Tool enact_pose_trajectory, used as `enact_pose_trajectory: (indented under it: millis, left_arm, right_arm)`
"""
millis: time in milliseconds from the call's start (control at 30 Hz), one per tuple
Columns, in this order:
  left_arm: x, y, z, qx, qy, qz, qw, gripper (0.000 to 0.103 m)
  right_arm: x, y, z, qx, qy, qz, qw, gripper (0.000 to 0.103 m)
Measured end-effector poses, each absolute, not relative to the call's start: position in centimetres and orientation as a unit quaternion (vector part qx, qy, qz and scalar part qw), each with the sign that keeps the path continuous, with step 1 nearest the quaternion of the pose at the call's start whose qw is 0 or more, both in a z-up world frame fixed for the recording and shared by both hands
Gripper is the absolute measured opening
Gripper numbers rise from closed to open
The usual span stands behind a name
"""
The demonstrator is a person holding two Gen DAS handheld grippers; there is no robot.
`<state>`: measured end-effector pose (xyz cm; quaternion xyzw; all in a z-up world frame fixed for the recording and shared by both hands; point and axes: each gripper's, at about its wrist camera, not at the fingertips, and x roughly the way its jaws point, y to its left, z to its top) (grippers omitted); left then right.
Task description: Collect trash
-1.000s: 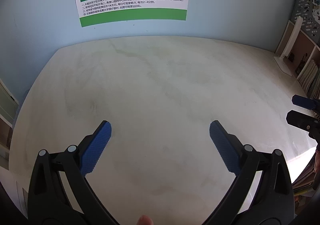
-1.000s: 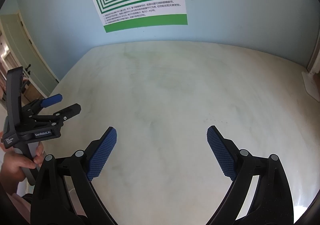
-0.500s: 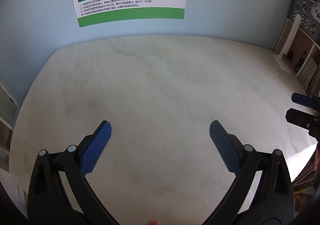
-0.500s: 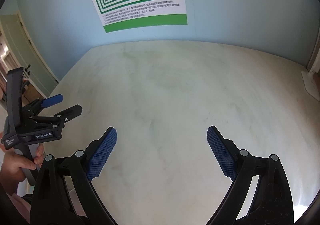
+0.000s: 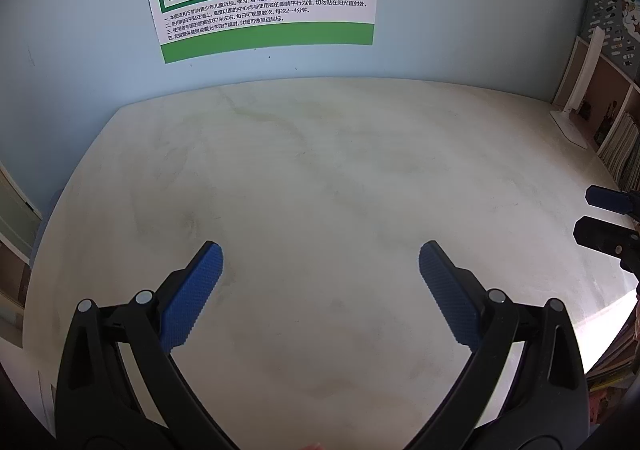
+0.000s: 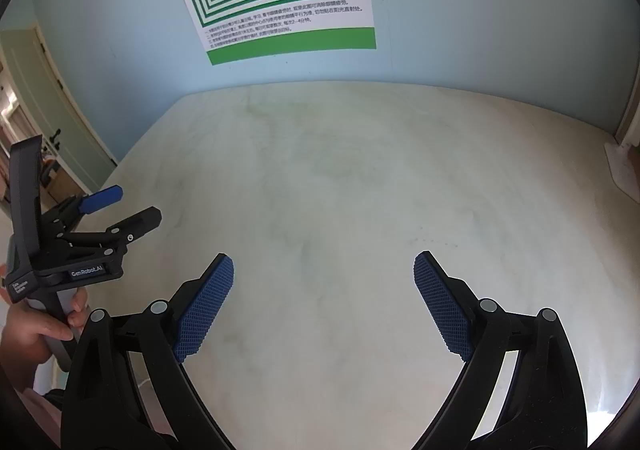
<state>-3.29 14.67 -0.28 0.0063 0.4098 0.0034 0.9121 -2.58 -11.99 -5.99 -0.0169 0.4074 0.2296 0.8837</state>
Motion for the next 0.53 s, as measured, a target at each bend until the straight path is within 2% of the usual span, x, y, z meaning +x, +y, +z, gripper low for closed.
enact_pose_trajectory:
  millis: [533]
  left_arm:
    - [-2.74,15.02,-0.58,-0.016,0.422,0.0,0.906,0.096]
  right_arm:
    - [-2.0,-11.99,-6.05,-0.017,0.411,0.229,0.882,0.091]
